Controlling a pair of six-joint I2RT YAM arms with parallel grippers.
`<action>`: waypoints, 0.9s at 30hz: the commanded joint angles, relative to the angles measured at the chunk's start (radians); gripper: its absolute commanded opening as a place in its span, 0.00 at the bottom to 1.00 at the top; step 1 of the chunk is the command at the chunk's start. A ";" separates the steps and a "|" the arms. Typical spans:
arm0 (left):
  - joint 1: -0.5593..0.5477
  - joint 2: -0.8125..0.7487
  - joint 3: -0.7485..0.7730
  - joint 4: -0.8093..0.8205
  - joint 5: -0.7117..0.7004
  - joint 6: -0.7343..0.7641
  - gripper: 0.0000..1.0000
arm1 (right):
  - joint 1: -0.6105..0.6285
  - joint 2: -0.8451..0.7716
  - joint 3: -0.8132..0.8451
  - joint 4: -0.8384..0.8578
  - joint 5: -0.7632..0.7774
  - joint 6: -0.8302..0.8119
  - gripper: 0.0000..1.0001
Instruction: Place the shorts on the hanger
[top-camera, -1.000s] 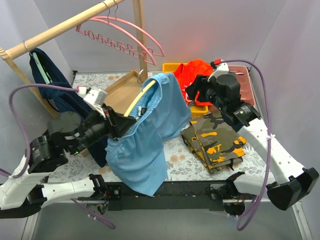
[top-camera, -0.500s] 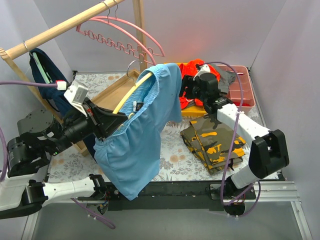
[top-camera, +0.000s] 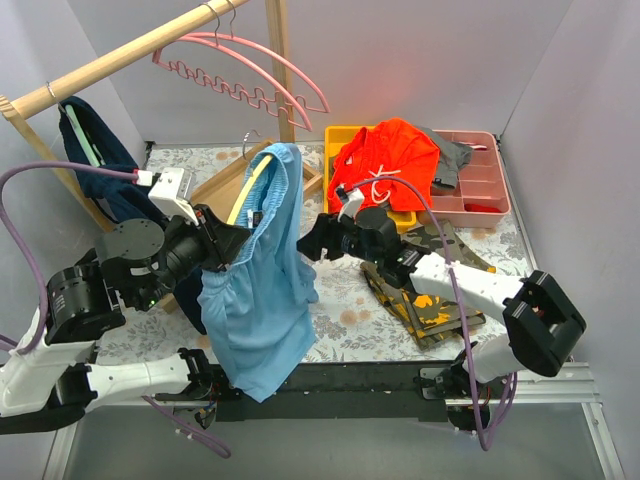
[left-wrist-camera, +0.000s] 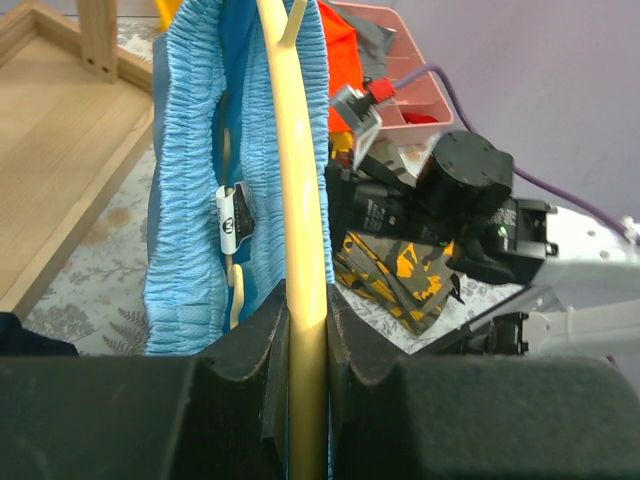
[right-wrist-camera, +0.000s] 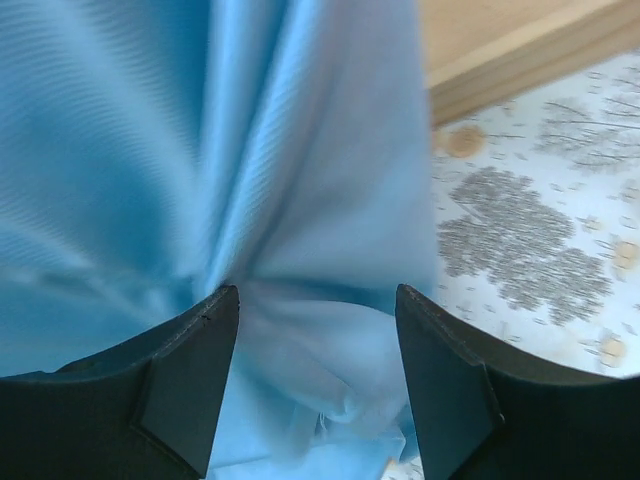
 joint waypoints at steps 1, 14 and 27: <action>-0.001 -0.017 0.017 0.037 -0.162 -0.067 0.00 | 0.055 0.029 0.060 0.114 -0.036 0.028 0.72; -0.001 0.113 0.032 0.157 -0.466 0.002 0.00 | 0.072 0.215 0.319 0.001 -0.102 0.011 0.72; 0.014 0.296 0.046 0.609 -0.774 0.463 0.00 | 0.083 0.249 0.422 -0.141 -0.119 -0.033 0.72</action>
